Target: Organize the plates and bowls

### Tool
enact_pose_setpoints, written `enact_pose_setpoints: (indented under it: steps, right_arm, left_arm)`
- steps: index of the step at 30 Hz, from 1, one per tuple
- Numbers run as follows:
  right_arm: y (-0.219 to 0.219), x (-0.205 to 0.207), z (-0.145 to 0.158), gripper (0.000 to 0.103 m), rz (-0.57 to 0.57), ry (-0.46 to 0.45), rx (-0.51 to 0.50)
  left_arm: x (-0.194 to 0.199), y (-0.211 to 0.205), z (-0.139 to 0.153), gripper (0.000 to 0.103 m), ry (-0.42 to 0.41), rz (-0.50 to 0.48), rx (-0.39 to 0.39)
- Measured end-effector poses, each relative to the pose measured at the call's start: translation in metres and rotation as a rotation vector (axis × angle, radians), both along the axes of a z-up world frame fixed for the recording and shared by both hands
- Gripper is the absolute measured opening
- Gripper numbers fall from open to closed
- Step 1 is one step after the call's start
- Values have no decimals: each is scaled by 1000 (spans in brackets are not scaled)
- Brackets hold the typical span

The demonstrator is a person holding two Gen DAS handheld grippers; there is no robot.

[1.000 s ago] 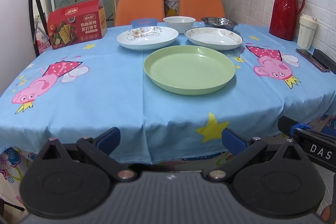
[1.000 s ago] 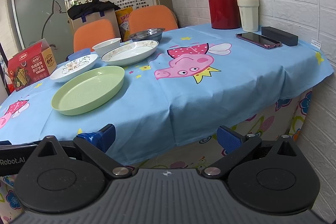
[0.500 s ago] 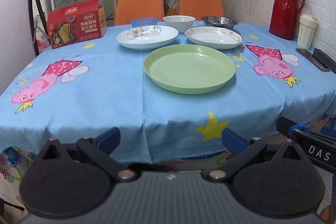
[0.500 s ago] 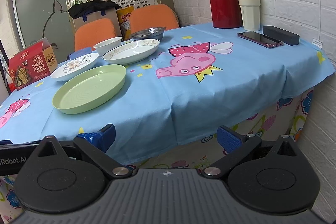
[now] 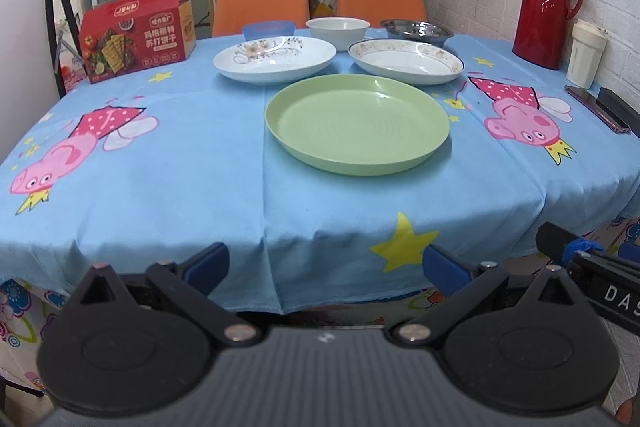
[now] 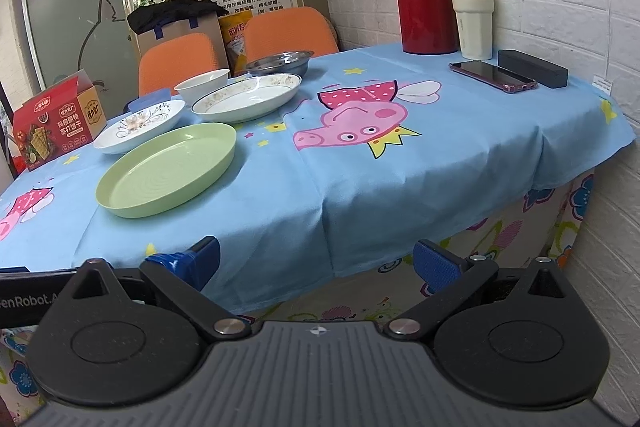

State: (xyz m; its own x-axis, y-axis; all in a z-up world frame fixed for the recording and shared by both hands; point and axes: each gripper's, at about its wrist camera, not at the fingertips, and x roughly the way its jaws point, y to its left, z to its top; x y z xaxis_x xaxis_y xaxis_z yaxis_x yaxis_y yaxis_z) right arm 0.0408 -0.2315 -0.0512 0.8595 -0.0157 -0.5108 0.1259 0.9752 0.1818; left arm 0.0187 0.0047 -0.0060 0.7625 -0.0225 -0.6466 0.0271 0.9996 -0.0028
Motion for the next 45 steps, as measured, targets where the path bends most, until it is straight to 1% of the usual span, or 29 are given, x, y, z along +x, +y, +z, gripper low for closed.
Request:
enact_pose_setpoints:
  steps: [8, 13, 17, 20, 24, 28, 31, 34, 36, 38, 39, 42, 45]
  right_arm:
    - [-12, 6, 1, 91, -28, 7, 2]
    - [-7, 21, 6, 91, 4, 17, -11]
    - [4, 38, 15, 91, 58, 6, -27]
    - [13, 55, 18, 90, 110, 8, -30]
    - [19, 89, 14, 90, 170, 49, 5]
    - [28, 123, 14, 90, 194, 63, -37]
    - [34, 144, 14, 90, 239, 65, -44]
    - [44, 165, 9, 90, 283, 96, -65]
    - [50, 173, 5, 89, 315, 105, -74]
    - [55, 179, 2, 88, 339, 117, -85]
    - [57, 182, 1, 89, 343, 119, -93]
    - [63, 185, 0, 88, 351, 111, -132]
    - [69, 186, -1, 90, 382, 104, -130]
  left_arm:
    - [21, 10, 1, 103, 32, 28, -20]
    - [36, 16, 8, 103, 34, 40, -13]
    - [52, 24, 13, 103, 39, 53, -22]
    - [71, 36, 12, 103, 68, 51, -51]
    - [100, 56, 11, 103, 99, 42, -116]
    - [132, 70, 7, 103, 123, 36, -153]
    - [151, 74, 4, 102, 123, 32, -149]
    - [167, 73, 1, 97, 142, 13, -137]
    - [176, 73, -2, 84, 158, -10, -137]
    - [182, 69, -2, 78, 152, -23, -100]
    - [185, 68, -2, 76, 151, -28, -82]
    - [190, 65, -3, 76, 154, -35, -58]
    - [189, 63, -3, 76, 153, -48, -63]
